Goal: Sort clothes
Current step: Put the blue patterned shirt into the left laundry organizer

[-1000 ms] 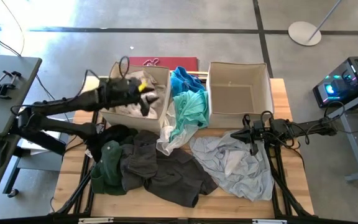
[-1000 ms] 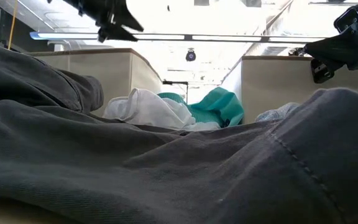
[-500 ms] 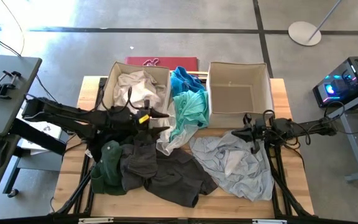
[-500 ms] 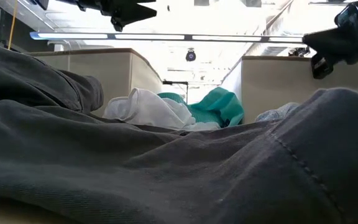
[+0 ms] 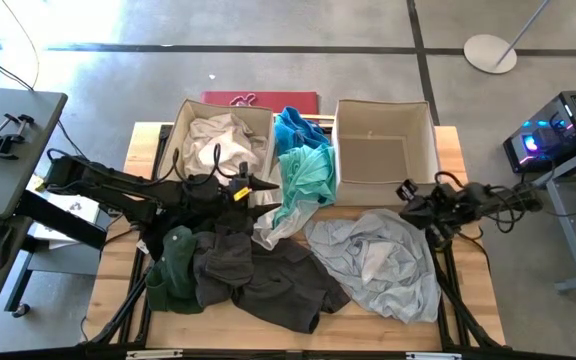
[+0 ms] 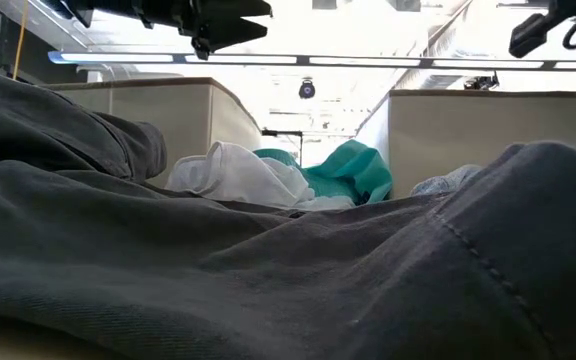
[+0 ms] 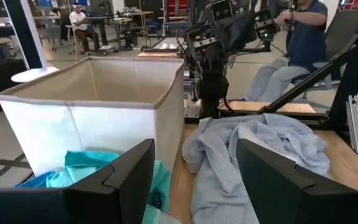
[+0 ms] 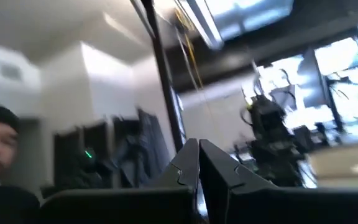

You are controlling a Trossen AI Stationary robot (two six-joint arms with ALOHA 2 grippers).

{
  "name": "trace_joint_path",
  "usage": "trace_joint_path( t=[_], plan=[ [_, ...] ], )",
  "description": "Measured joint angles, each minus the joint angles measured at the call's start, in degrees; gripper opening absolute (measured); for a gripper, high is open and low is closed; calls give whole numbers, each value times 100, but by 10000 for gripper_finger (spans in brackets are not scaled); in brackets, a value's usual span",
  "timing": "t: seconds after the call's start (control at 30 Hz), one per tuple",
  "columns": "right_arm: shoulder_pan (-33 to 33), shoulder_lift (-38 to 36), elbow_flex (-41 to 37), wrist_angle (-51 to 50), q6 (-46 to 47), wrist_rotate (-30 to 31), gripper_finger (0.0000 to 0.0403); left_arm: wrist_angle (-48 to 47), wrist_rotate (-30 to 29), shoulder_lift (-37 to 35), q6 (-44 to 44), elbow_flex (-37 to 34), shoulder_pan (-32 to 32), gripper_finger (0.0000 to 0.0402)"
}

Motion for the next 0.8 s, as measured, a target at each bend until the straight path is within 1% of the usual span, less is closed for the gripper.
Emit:
trace_joint_path(
  t=[0.13,0.27,0.43,0.53,0.63,0.7,0.77,0.8],
  plan=[
    [232,783,778,-1279,-123,421,4,17,0,1,1,0,0,218],
    [460,1836,1921,-2933,-47,617,33,9,2,1,1,0,-22,218],
    [626,3248,3351,-5402,374,831,107,-105,2,1,-30,0,-36,218],
    [680,3983,3991,-6782,826,846,160,-165,2,-1,-42,0,-37,218],
    [722,4608,4409,-7858,1458,734,213,-214,2,-1,-43,0,-37,218],
    [764,4945,4557,-8434,1883,479,247,-235,2,-1,-42,0,-37,218],
    [803,5224,4595,-8806,2308,185,273,-262,2,-1,-42,0,-37,218],
    [819,5354,4588,-8941,2563,131,283,-267,2,-1,-44,0,-37,218]
  ],
)
